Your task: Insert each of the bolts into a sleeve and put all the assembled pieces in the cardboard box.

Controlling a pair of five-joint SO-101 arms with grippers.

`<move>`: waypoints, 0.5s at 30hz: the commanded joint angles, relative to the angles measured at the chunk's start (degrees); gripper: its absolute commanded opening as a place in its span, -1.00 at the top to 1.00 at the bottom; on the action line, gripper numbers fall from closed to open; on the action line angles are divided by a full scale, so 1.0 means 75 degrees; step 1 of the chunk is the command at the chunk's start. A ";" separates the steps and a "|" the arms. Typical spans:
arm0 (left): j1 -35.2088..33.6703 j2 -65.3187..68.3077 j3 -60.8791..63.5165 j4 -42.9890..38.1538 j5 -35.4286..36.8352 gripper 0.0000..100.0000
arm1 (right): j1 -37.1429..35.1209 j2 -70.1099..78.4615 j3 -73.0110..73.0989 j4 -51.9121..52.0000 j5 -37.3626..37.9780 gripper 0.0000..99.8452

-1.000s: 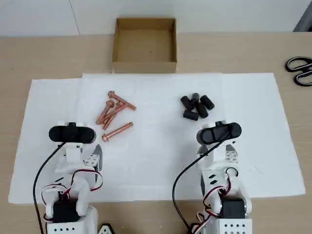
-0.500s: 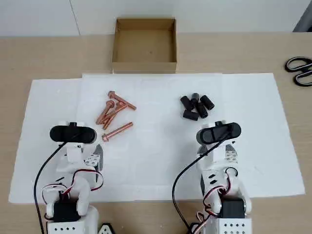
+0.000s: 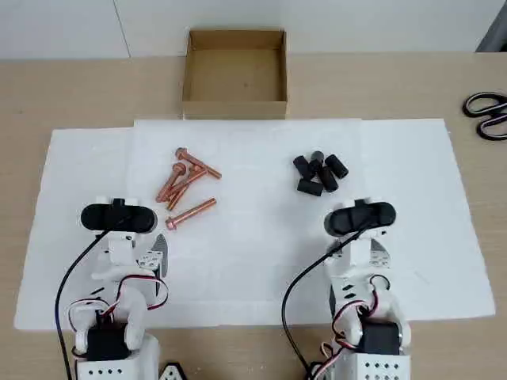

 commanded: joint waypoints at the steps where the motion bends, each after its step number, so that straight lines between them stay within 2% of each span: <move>1: 0.0012 -0.0070 -0.0029 -0.0223 -0.0059 0.69 | 0.0873 -0.0076 -0.0774 0.0311 0.0117 0.60; 3: -0.0105 -0.0070 -0.0100 -0.0258 -0.0516 0.69 | 0.1506 -0.0076 -0.1301 0.0522 0.0246 0.60; 6: -0.0574 -0.0070 -0.0416 -0.0399 -0.1453 0.69 | 0.2256 -0.0076 -0.2110 0.0592 0.0973 0.60; 9: -0.1160 -0.0059 -0.0920 -0.0246 -0.1395 0.69 | 0.2948 -0.0076 -0.3130 0.0604 0.1653 0.60; 15: -0.1993 -0.0035 -0.2139 0.0188 -0.1418 0.69 | 0.3253 -0.0064 -0.4618 0.0592 0.1664 0.60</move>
